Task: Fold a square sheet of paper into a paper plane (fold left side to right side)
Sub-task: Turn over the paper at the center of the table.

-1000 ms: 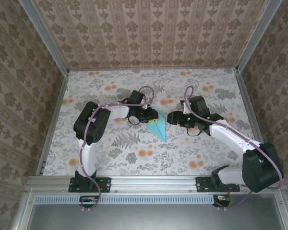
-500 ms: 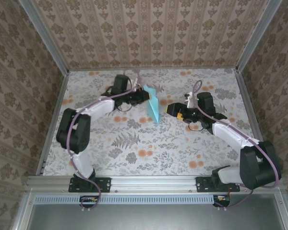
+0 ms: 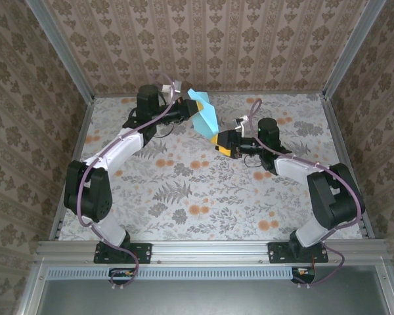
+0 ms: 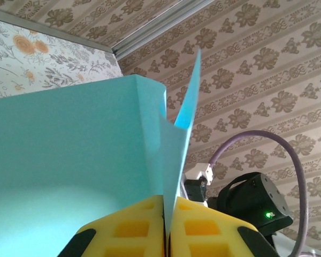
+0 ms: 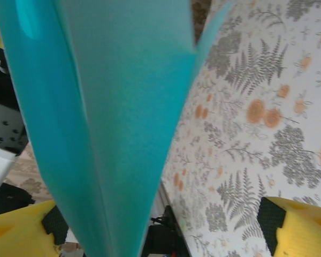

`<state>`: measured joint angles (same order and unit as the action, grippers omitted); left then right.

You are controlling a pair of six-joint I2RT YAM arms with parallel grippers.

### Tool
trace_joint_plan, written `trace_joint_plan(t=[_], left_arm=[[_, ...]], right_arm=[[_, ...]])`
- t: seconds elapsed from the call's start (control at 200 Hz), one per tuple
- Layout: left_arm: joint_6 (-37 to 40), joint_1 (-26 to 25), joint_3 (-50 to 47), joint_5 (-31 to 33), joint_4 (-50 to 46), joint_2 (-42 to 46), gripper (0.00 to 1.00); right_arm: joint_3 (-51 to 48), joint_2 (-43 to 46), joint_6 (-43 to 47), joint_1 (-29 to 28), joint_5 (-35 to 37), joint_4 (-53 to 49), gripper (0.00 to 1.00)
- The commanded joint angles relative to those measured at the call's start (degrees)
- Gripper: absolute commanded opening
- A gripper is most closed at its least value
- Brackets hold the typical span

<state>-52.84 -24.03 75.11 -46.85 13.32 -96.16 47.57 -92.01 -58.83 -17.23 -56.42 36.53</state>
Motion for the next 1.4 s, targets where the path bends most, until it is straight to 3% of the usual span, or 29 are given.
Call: trace_joint_plan(t=[0.0, 0.195, 0.355, 0.535, 0.63, 0.765, 0.865, 1.005, 1.11, 1.235, 1.315, 1.395], left_arm=[[-2.5, -0.5, -1.3, -1.8, 3.1, 0.9, 0.10], [-4.9, -0.8, -4.4, -1.5, 6.7, 1.0, 0.10], [-4.8, -0.8, -5.5, -1.2, 6.7, 1.3, 0.10], [-3.2, -0.4, -5.8, -1.3, 4.9, 2.0, 0.18], [0.4, 0.3, -5.8, -0.5, 0.0, 3.4, 0.34], [9.2, 2.2, -6.1, 2.6, -12.1, 7.5, 0.48], [14.9, 4.7, -7.2, 7.0, -20.4, 12.4, 0.55], [20.3, 7.6, -8.9, 17.3, -28.8, 20.6, 0.63], [22.1, 9.0, -10.7, 24.7, -31.7, 26.6, 0.66], [22.4, 11.0, -12.8, 29.6, -33.2, 32.4, 0.68], [22.6, 12.1, -13.4, 31.5, -34.5, 34.9, 0.68], [22.7, 13.1, -14.0, 32.2, -35.3, 36.4, 0.68]], right_arm=[[2.1, -1.8, -7.8, -0.3, -2.7, 11.7, 0.85], [4.0, -3.6, -13.1, 0.0, -1.6, 18.3, 0.63], [5.1, -3.4, -13.2, 0.7, -0.3, 18.0, 0.37], [4.1, -2.3, -11.4, 1.2, 1.0, 15.5, 0.16], [4.2, 0.0, -5.7, 1.3, 1.9, 7.6, 0.11], [7.4, 5.6, 11.5, 1.3, 5.9, -18.0, 0.08], [14.5, 9.4, 31.5, -0.8, 18.3, -47.3, 0.08], [24.6, 8.3, 48.5, -9.1, 48.6, -73.2, 0.08], [30.9, 3.1, 53.5, -16.3, 70.8, -82.9, 0.08], [37.9, -5.7, 57.7, -23.5, 90.8, -90.6, 0.09], [41.0, -10.7, 59.8, -27.2, 100.8, -92.9, 0.10], [43.4, -15.1, 61.9, -29.7, 106.2, -93.9, 0.11]])
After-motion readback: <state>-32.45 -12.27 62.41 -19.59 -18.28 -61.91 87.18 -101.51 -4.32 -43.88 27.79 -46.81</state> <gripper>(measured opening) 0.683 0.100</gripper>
